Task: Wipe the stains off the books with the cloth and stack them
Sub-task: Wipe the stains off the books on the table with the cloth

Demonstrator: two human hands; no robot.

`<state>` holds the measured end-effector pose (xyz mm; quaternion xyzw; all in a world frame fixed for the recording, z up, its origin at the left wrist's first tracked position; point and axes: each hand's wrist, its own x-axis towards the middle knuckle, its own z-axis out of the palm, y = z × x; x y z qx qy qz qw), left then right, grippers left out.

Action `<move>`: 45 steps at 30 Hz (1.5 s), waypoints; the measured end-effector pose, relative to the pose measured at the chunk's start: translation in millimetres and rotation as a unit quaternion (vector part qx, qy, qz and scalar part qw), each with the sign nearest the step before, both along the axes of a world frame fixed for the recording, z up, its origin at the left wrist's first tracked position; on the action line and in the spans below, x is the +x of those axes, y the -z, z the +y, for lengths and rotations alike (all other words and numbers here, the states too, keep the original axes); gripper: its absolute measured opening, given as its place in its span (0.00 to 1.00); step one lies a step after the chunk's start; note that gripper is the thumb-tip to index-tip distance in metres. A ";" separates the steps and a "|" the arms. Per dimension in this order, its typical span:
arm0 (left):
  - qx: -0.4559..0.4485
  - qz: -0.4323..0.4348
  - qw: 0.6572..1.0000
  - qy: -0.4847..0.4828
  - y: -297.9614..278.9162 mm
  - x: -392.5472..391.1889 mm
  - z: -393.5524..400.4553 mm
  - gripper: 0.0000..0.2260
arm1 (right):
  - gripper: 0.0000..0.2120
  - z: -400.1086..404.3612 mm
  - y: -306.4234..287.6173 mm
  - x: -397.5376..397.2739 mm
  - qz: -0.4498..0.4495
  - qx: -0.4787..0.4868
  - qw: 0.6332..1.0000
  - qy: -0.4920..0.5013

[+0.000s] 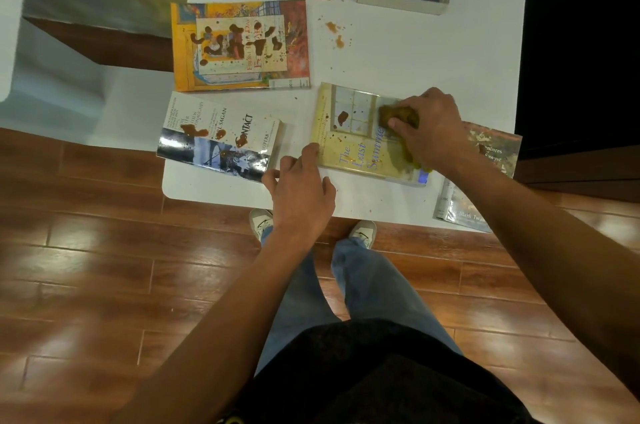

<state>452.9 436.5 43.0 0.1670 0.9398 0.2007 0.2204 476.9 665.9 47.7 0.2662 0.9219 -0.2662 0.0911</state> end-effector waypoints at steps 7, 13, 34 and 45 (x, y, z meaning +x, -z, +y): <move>-0.006 -0.014 1.000 0.003 1.2 2.2 -0.9 0.25 | 0.15 -9.1 -4.4 -28.1 -0.015 0.024 0.997 -0.070; -0.003 -0.026 1.000 0.004 1.1 0.3 -2.3 0.24 | 0.14 -33.0 -7.7 -49.2 -0.029 0.026 0.988 -0.147; 0.003 -0.025 1.000 0.000 2.8 -0.2 -3.6 0.25 | 0.12 -50.0 -22.9 -92.7 -0.097 0.075 0.953 -0.277; 0.012 -0.036 0.999 -0.010 2.7 -1.3 -3.7 0.25 | 0.14 -40.1 -17.5 -106.8 -0.086 0.040 0.971 -0.221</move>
